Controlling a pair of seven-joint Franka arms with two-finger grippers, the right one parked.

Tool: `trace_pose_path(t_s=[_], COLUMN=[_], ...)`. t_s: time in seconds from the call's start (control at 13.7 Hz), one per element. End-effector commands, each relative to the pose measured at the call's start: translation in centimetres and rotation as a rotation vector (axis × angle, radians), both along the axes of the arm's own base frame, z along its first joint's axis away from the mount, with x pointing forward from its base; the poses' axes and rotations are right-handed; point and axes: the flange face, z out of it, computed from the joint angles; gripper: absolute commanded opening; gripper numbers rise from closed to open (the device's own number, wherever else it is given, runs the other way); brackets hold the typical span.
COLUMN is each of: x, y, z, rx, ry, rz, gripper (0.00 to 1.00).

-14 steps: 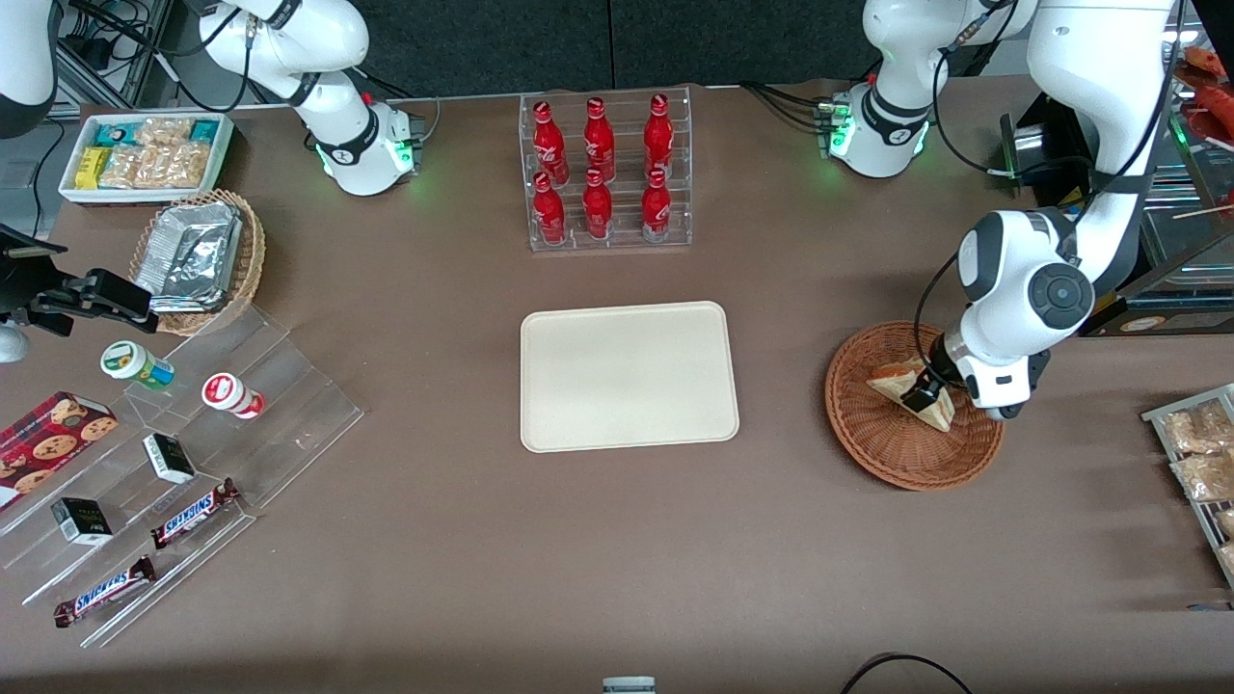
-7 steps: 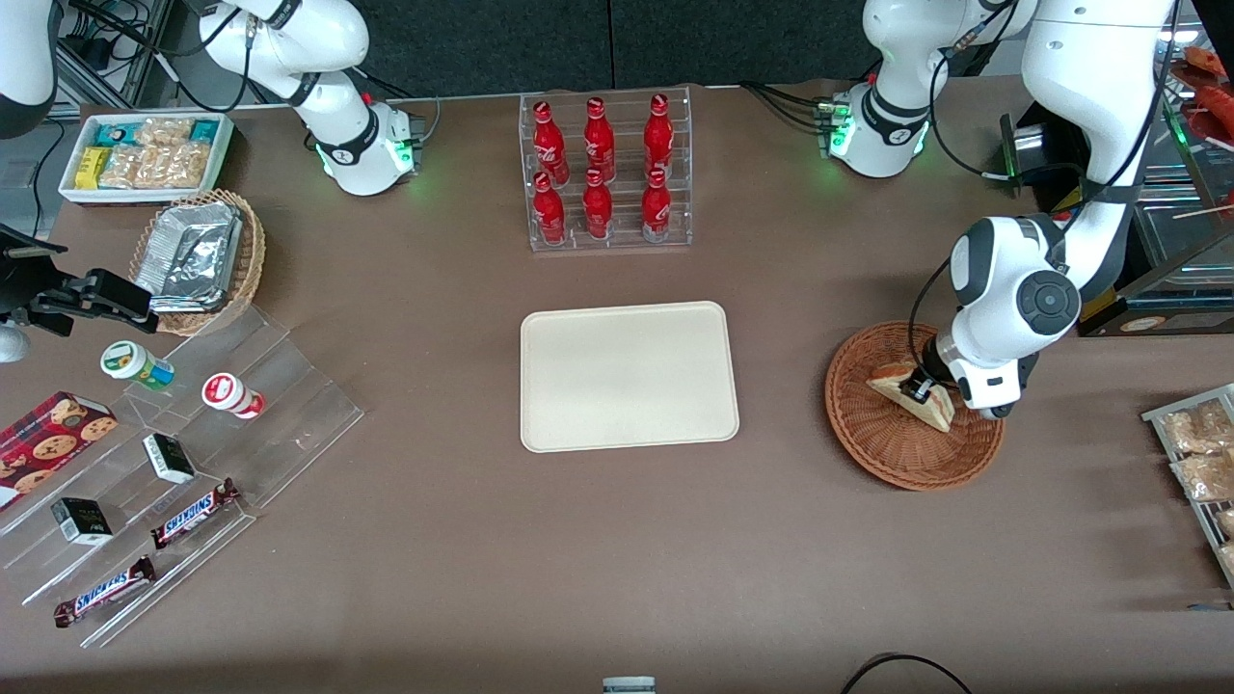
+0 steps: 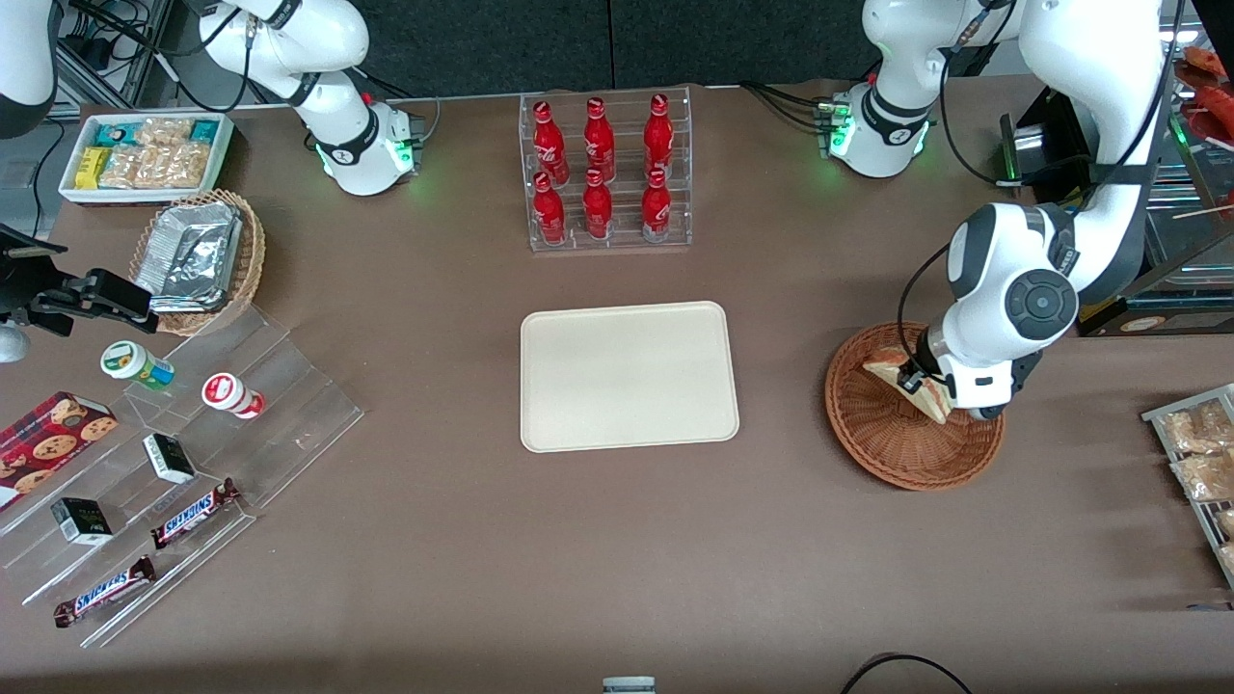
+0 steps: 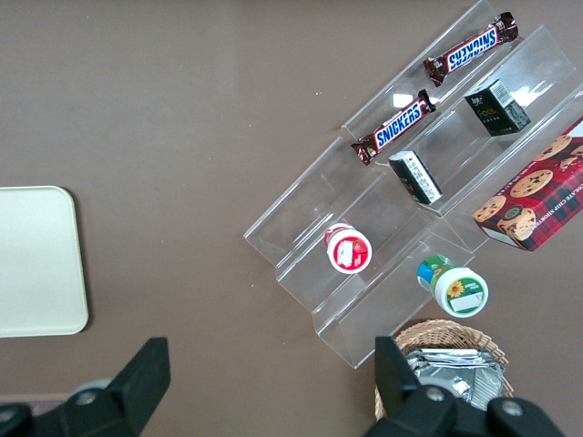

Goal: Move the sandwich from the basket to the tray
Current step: 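Carry the sandwich with the left gripper over the cream tray and lower it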

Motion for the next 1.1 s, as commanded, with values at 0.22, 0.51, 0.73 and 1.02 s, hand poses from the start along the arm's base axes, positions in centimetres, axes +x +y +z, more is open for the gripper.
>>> trace_pose_path(t_s=[0.22,0.51,0.73,1.02], x=[-0.7,-2.2,-2.3,-2.9], y=[-10.5,-19.7,-26.8,-33.7], z=[3.5,2.2,1.6,-1.0], rx=[-0.004,-0.036,-0.117,-0.180], ry=[-0.009,-0.009,-0.024,-0.008], rz=[-0.262,-0.431,-0.522,-0.650], gripper=[0.00,0.00,0.00,0.00])
